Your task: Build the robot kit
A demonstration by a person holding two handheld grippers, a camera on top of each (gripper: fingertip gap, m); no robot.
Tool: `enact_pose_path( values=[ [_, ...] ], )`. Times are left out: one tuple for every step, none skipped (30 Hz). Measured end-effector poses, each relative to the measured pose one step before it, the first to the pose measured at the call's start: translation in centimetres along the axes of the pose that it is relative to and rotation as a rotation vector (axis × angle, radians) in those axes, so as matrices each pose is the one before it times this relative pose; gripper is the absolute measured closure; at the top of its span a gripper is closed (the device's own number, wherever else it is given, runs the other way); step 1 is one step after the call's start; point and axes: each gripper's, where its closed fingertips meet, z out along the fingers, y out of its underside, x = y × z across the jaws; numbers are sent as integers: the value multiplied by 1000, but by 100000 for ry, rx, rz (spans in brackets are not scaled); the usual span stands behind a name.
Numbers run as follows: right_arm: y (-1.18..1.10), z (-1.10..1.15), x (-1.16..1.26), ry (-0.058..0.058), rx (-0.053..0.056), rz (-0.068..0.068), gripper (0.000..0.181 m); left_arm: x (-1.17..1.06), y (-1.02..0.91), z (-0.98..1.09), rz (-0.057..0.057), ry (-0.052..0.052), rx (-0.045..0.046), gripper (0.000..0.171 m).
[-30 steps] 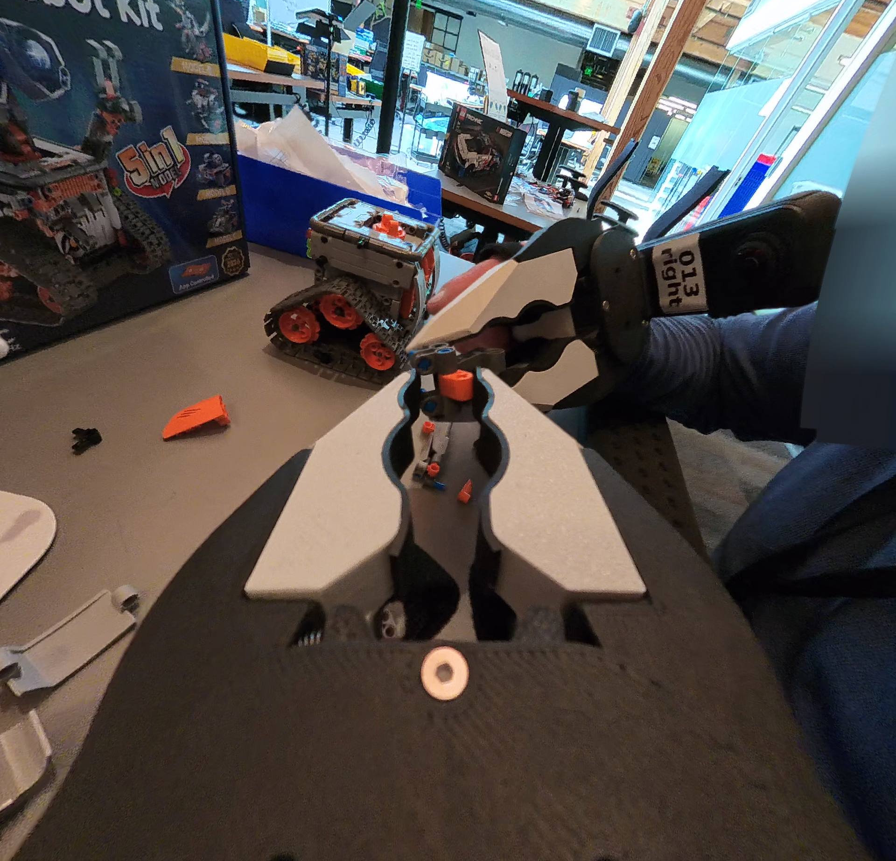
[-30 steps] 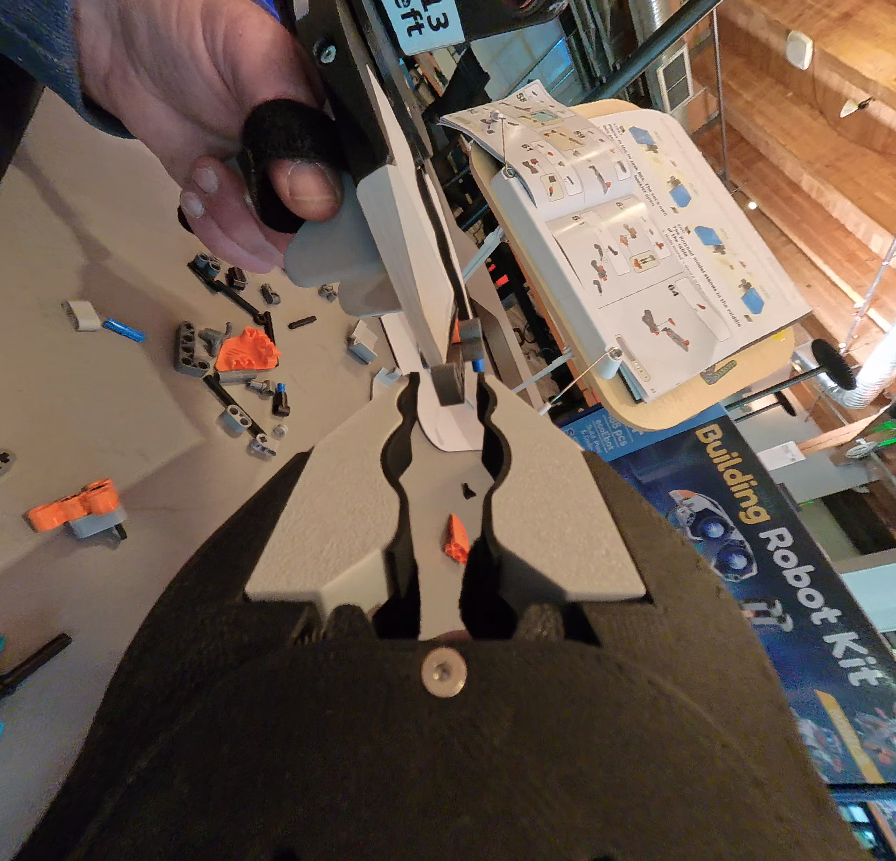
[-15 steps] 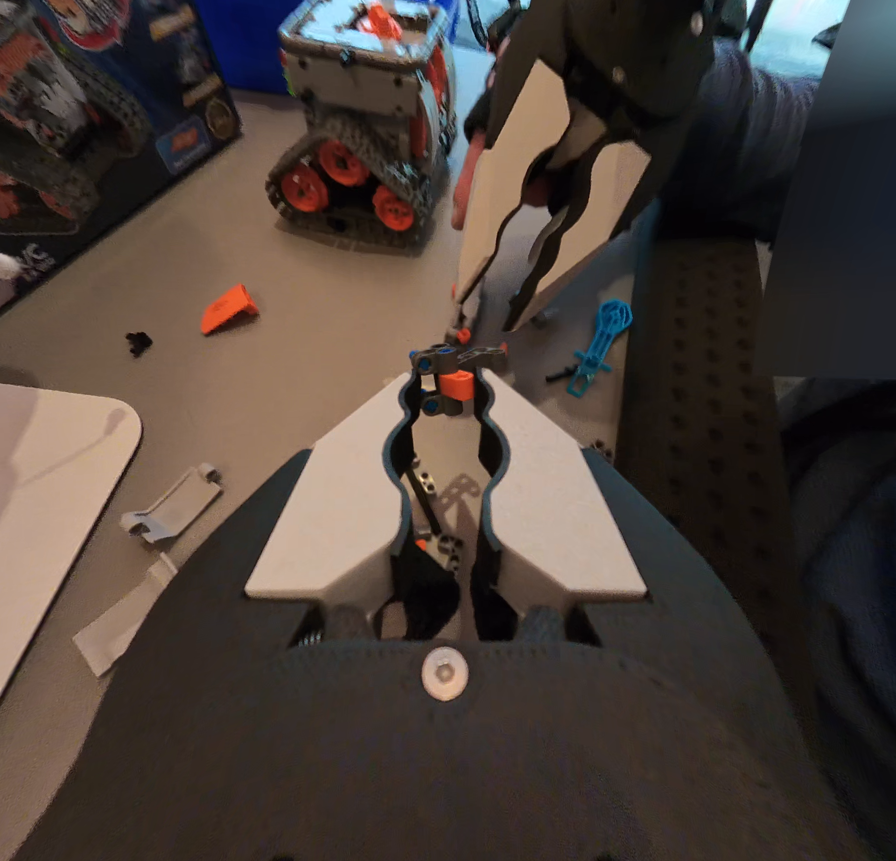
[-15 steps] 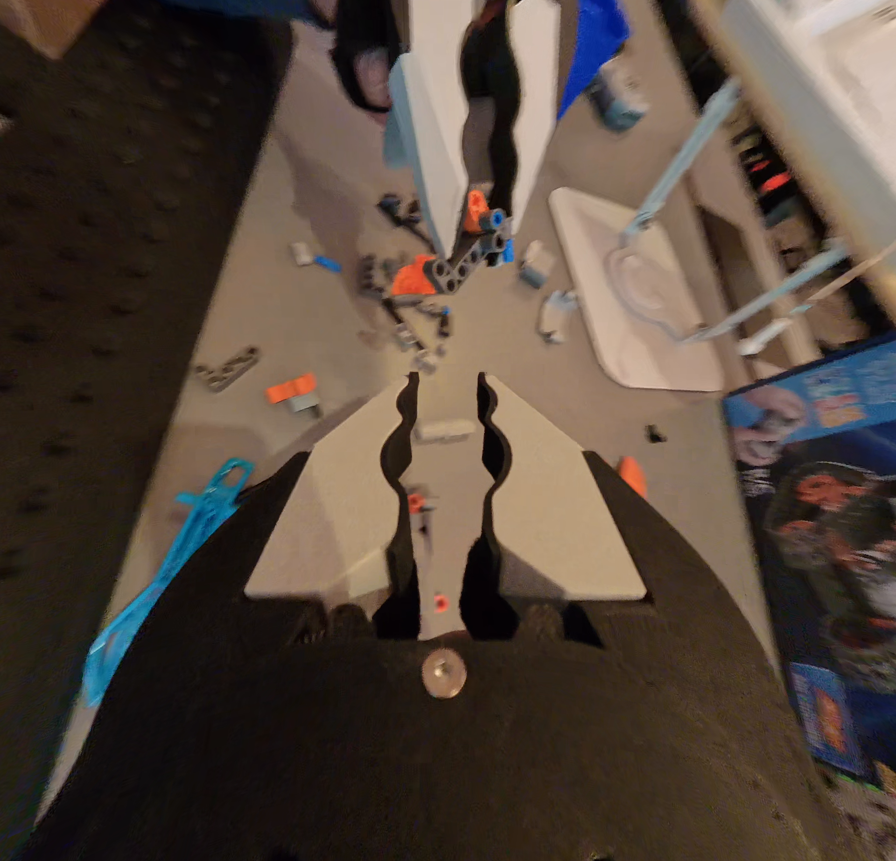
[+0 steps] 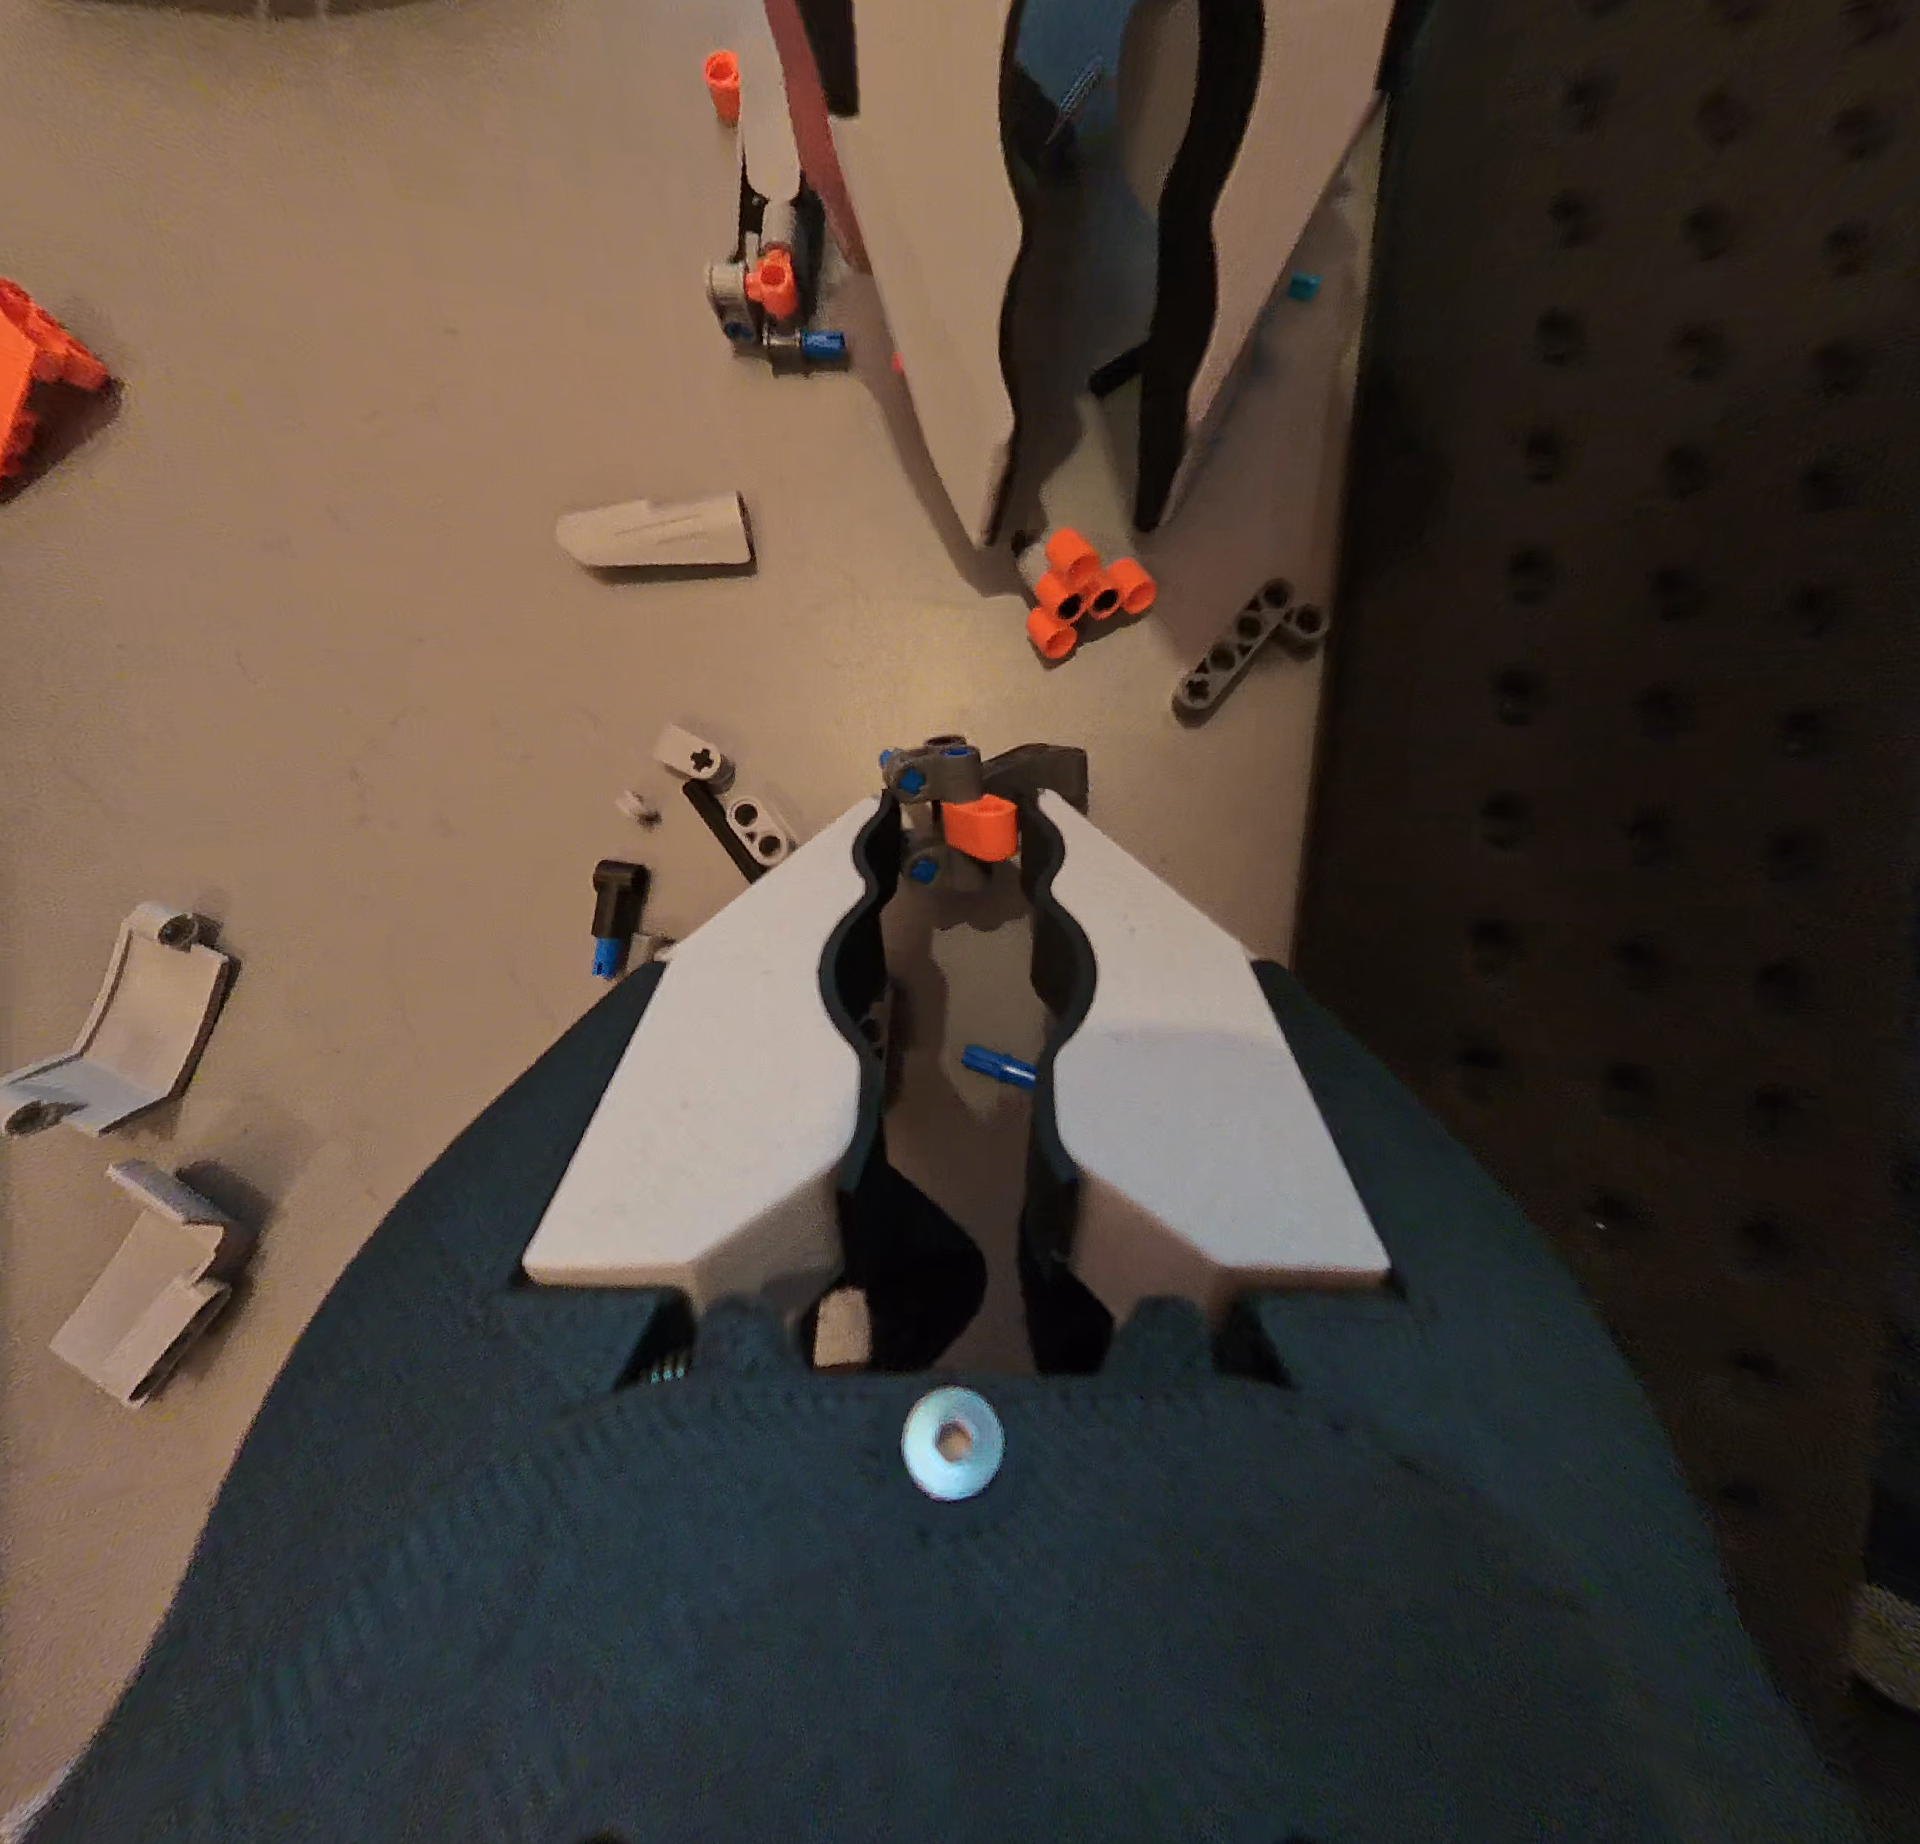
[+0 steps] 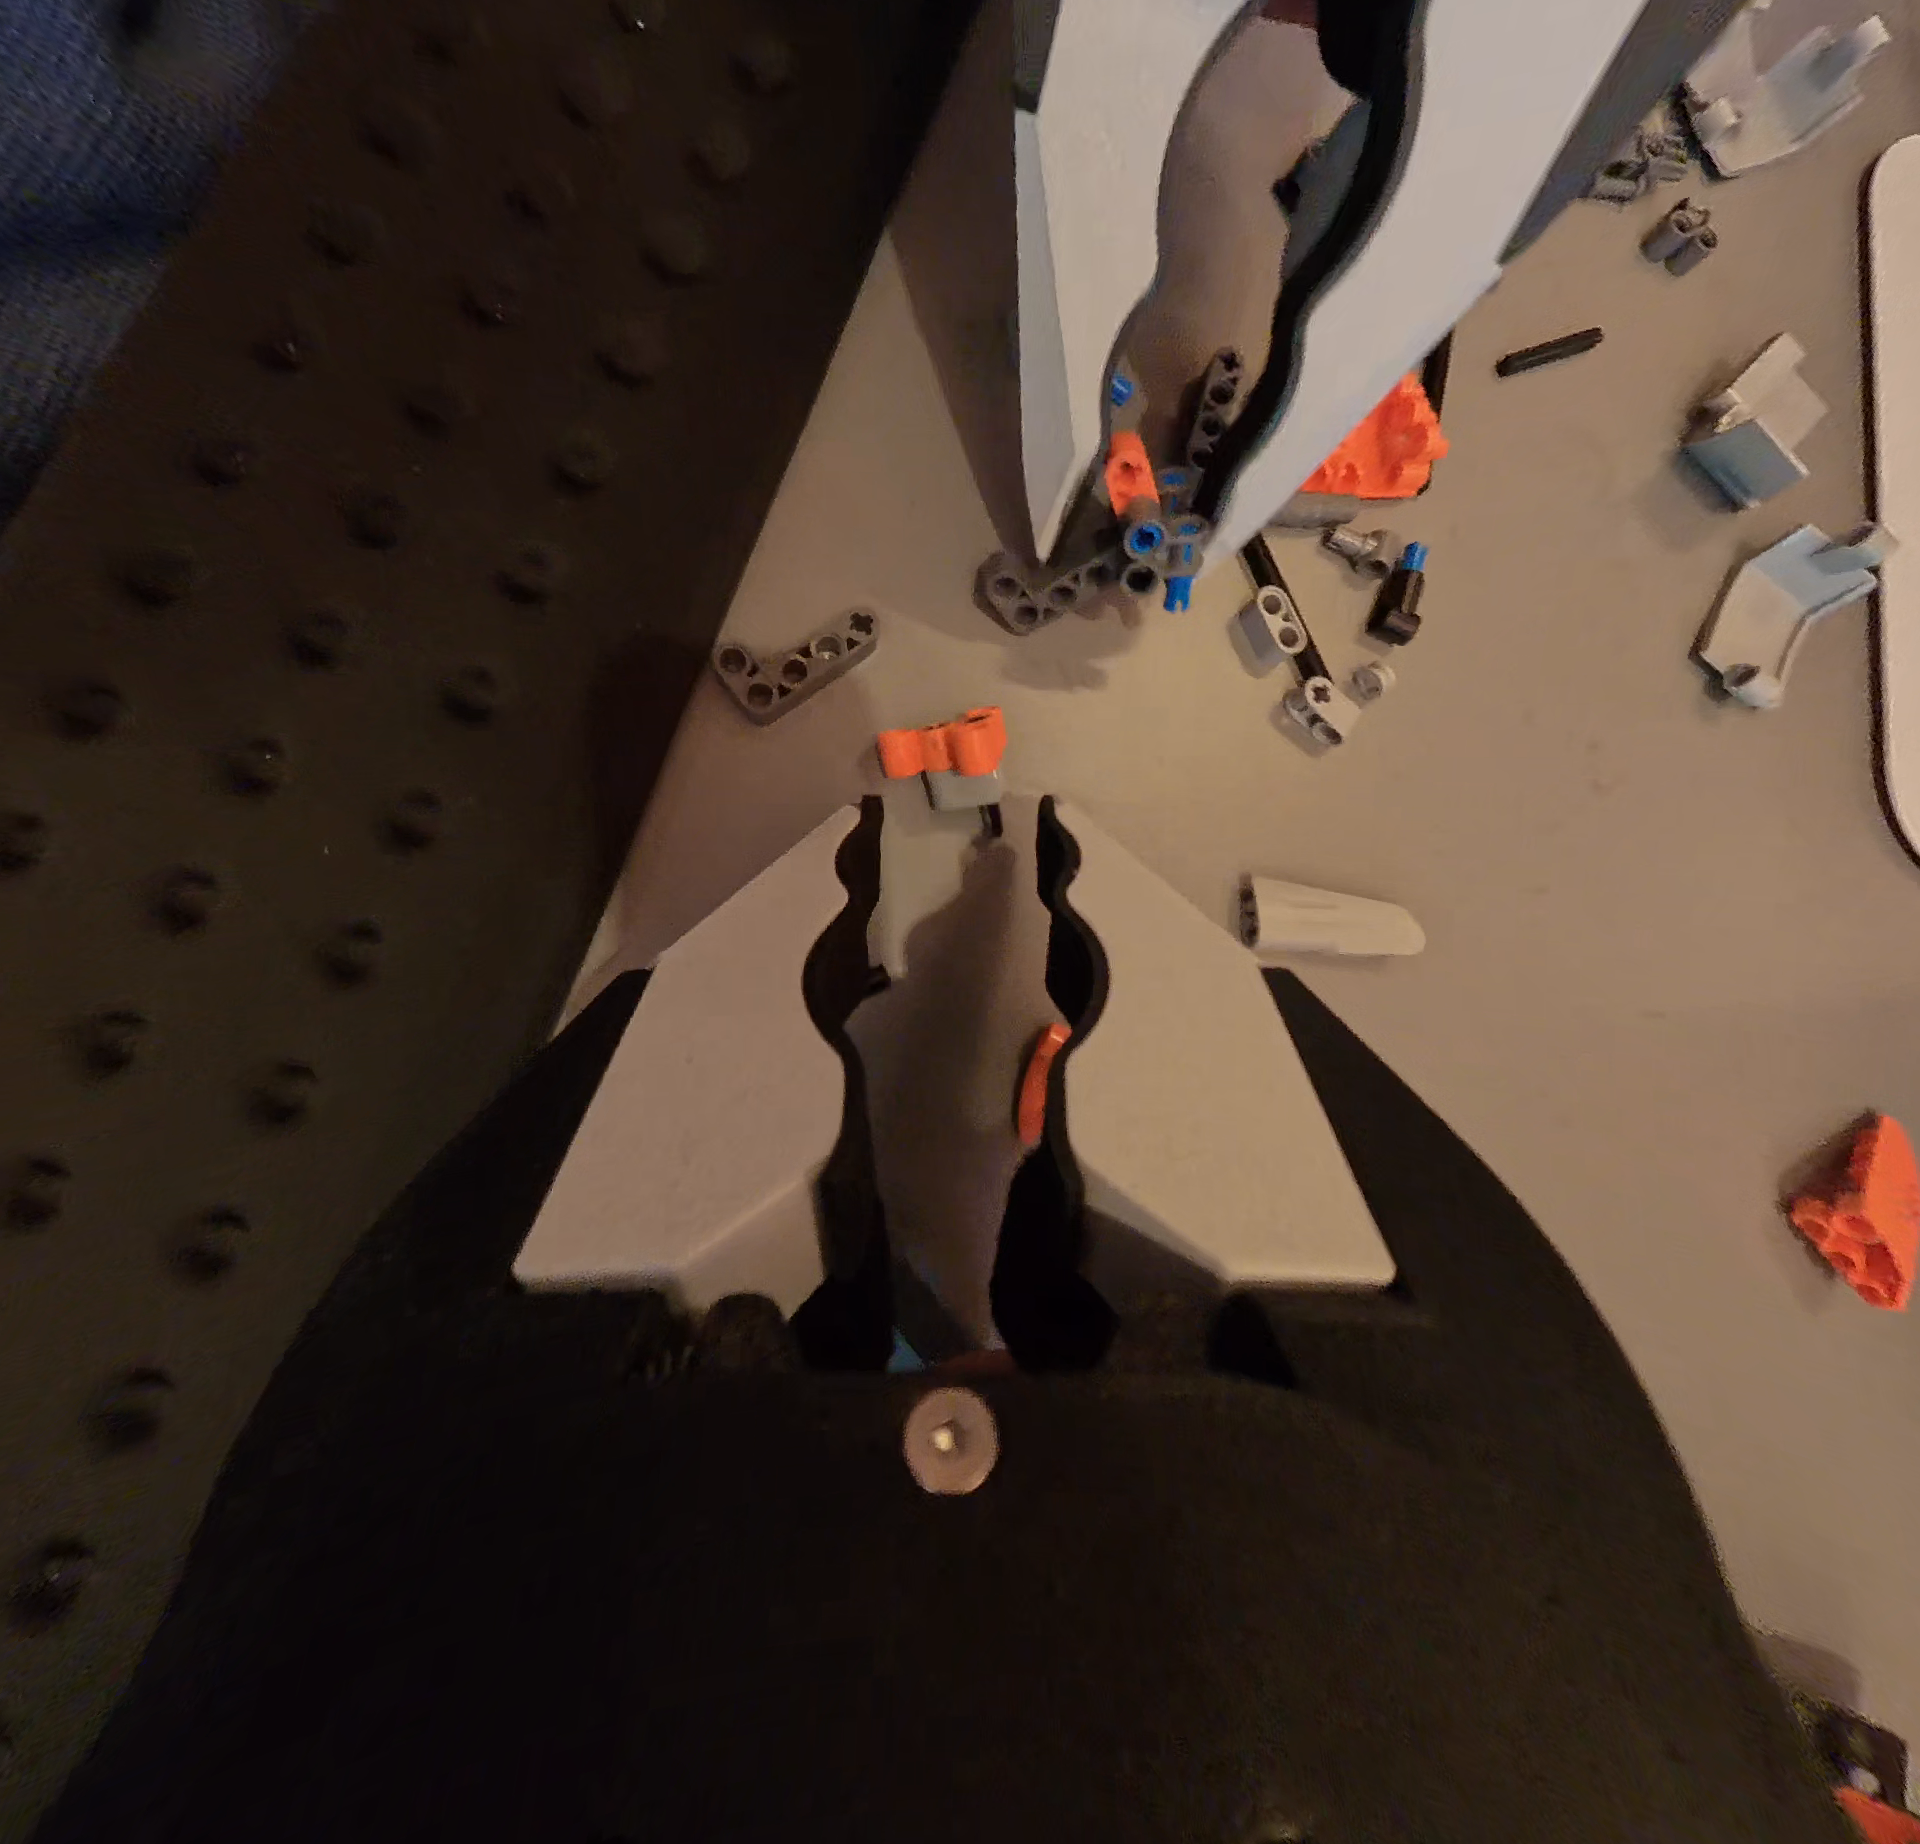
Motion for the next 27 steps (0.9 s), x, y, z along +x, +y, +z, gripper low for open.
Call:
enact_pose_path(
  values=[
    [-53, 170, -158, -737, -215, -273, 154, 78, -58, 48, -243, 760, 305, 150],
    [48, 157, -45, -54, -642, -574, 155, 5, 86, 37, 279, 211, -384, 149],
    [15, 122, 41, 364, -260, -420, 157, -155, 128, 44, 516, -960, -494, 148],
    [-78, 62, 51, 81, 390, 277, 159, -74, 103, 38, -172, -278, -330, 147],
    [46, 57, 130, 700, -272, -230, 164, 82, 66, 29, -507, 801, 74, 145],
    [42, 60, 203, 1275, -162, -531, 168, -35, 12, 23, -232, -35, 293, 144],
    [-35, 48, 66, 249, 438, 200, 168, -182, 33, -22, -215, -980, 71, 142],
    [-51, 35, 19, -122, 595, 521, 168, -64, 102, -59, 34, -225, -403, 140],
    [26, 22, 109, 421, 121, 440, 168, -42, 96, -121, 376, -332, -391, 138],
    [32, -23, 157, 827, -159, -45, 168, -208, 49, -167, 112, -1359, -91, 138],
    [-46, -54, 130, 639, 381, -256, 168, -107, 11, -209, 6, -745, 168, 136],
    [-54, -93, 115, 373, 598, 329, 168, 8, -53, -226, 544, -215, 742, 135],
    [4, -153, 265, 1067, 331, 498, 168, -25, -173, -224, 1242, -800, 1370, 135],
    [-23, -235, 287, 1039, 679, 530, 168, -178, -257, -235, 980, -1800, 1514, 135],
    [-193, -274, 213, 367, 1889, 1122, 168, -193, -378, -190, 1312, -2021, 1689, 135],
    [-366, -309, 196, -199, 3200, 2207, 168, -133, -607, -176, 3711, -2547, 2532, 135],
    [-445, -342, 174, -802, 3748, 2968, 168, -184, -1016, -256, 6785, -4385, 4460, 135],
    [-424, -350, 164, -1343, 3874, 3748, 168, 105, -1161, -260, 7003, -3035, 4792, 135],
    [-417, -354, 208, -1535, 4027, 4615, 168, 245, -1017, -194, 5800, -1771, 3147, 134],
    [-330, -342, 232, -1527, 3498, 4862, 168, -80, -996, -134, 6368, -3842, 3024, 134],
    [-205, -312, 270, -871, 2632, 3721, 168, -15, -802, -68, 6332, -3182, 2367, 134],
    [-116, -295, 208, -681, 1762, 2553, 168, -95, -430, 91, 4727, -2674, 253, 134],
    [-94, -250, 60, -1284, 1476, 2317, 168, -593, -86, 232, 3786, -4929, -1479, 132],
    [-184, -200, -7, -1284, 1815, 1772, 168, -353, 170, 303, 4903, -3459, -2038, 131],
    [-258, -170, 23, -427, 1886, 958, 168, -24, -28, 292, 4726, -1788, -135, 131],
    [-223, -111, -8, -230, 1089, 434, 168, -130, -252, 263, 2042, -2176, 1373, 134],
    [-248, -95, 26, 544, 989, -329, 168, -116, -114, 296, -312, -1392, 461, 137]
  ],
)
